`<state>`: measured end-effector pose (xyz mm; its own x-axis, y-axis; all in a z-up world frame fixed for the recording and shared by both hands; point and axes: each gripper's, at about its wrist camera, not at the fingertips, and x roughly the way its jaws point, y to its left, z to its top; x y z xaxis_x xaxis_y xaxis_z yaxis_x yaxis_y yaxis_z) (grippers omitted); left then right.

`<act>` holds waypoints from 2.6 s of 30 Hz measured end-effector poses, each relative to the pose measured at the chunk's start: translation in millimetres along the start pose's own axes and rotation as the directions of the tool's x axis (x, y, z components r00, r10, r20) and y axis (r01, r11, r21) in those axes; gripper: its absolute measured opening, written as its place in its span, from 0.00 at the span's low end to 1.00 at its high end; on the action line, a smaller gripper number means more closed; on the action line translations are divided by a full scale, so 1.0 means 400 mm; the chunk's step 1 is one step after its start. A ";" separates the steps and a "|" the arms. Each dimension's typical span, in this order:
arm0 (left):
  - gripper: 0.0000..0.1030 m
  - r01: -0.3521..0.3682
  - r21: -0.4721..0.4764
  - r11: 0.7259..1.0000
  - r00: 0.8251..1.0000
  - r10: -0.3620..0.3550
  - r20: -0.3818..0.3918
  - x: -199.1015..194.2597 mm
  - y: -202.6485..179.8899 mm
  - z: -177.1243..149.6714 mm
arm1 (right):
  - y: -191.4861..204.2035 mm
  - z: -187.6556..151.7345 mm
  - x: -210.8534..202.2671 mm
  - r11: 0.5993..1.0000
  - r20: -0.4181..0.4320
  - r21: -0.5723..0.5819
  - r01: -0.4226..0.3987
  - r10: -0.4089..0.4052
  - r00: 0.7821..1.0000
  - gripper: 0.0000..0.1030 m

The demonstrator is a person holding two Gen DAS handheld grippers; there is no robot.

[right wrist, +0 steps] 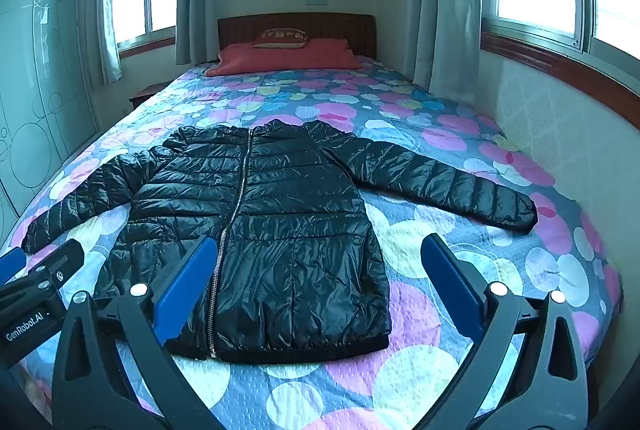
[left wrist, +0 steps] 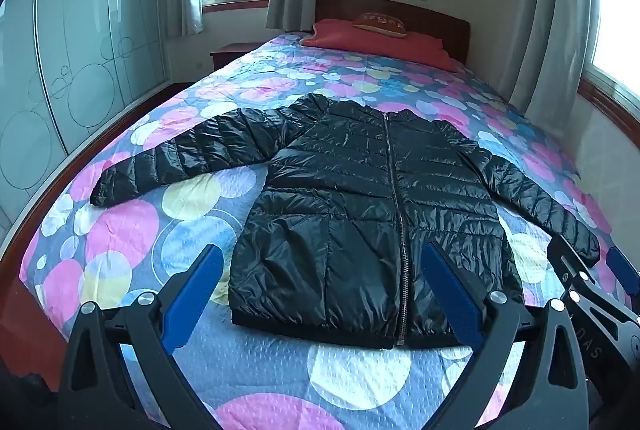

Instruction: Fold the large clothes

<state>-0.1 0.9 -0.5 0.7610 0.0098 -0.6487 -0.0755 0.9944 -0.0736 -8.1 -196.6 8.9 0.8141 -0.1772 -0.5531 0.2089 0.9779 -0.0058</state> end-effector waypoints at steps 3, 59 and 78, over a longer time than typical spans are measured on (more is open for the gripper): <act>0.95 -0.010 -0.008 1.000 1.000 0.010 0.001 -0.003 0.005 0.000 | 0.001 0.000 0.000 1.000 -0.001 -0.001 0.002 -0.002 1.000 0.98; 0.95 -0.001 0.009 1.000 1.000 0.001 0.003 -0.016 0.021 0.013 | 0.013 0.001 -0.008 1.000 0.005 -0.002 0.000 0.000 1.000 0.98; 0.95 -0.002 0.011 1.000 1.000 0.002 0.003 -0.016 0.019 0.011 | 0.007 0.001 -0.003 1.000 0.005 -0.003 0.000 0.000 1.000 0.98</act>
<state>-2.6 9.0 6.5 0.7627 0.0116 -0.6467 -0.0696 0.9955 -0.0642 -8.3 -193.7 9.7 0.8167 -0.1778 -0.5490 0.2073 0.9782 -0.0083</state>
